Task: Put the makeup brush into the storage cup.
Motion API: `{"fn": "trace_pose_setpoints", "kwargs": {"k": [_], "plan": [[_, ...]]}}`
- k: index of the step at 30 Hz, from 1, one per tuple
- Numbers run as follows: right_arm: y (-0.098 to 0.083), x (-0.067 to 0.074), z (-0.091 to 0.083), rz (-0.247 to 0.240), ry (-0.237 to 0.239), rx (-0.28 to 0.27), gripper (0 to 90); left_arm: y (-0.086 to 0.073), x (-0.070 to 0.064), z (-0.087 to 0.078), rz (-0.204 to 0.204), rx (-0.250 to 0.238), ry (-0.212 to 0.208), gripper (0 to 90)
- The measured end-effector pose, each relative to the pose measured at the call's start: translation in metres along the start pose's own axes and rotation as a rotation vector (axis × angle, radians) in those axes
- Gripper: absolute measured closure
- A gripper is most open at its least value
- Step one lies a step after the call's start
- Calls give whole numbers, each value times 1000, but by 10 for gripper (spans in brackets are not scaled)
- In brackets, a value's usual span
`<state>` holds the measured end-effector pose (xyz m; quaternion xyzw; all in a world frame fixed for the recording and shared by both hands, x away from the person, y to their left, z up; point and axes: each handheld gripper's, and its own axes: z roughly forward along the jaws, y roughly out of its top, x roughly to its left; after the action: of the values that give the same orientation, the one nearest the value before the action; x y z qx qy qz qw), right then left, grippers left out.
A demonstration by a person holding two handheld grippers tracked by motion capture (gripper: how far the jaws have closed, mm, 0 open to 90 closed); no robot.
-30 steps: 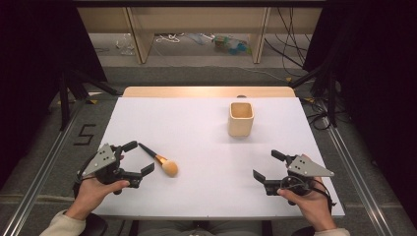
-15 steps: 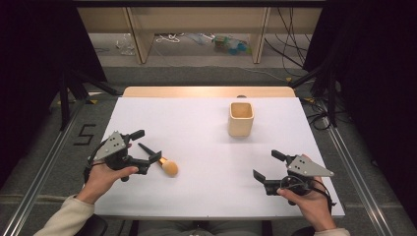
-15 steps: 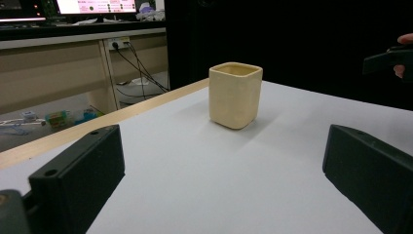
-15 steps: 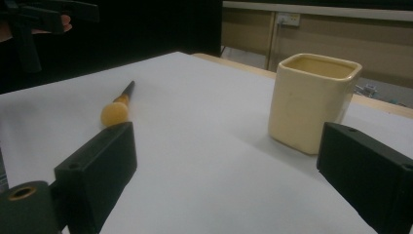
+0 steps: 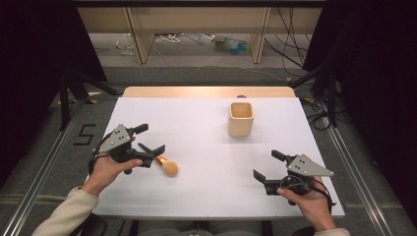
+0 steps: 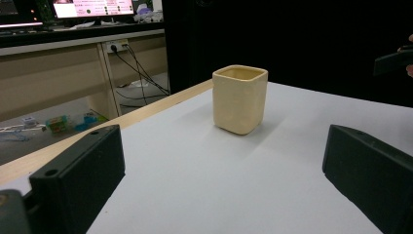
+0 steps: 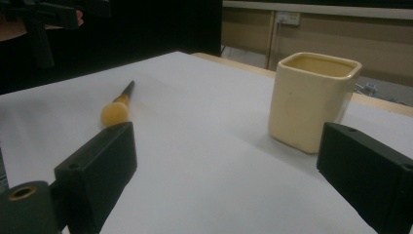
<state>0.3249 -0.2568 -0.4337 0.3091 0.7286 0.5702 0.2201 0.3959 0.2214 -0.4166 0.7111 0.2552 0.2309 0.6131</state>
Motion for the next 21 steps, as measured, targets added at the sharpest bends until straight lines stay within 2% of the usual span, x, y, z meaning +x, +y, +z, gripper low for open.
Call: {"fn": "trace_pose_setpoints", "kwargs": {"k": [21], "plan": [[0,0,0,5,-3,8,86,7,13,22,19,6,8,18]]}}
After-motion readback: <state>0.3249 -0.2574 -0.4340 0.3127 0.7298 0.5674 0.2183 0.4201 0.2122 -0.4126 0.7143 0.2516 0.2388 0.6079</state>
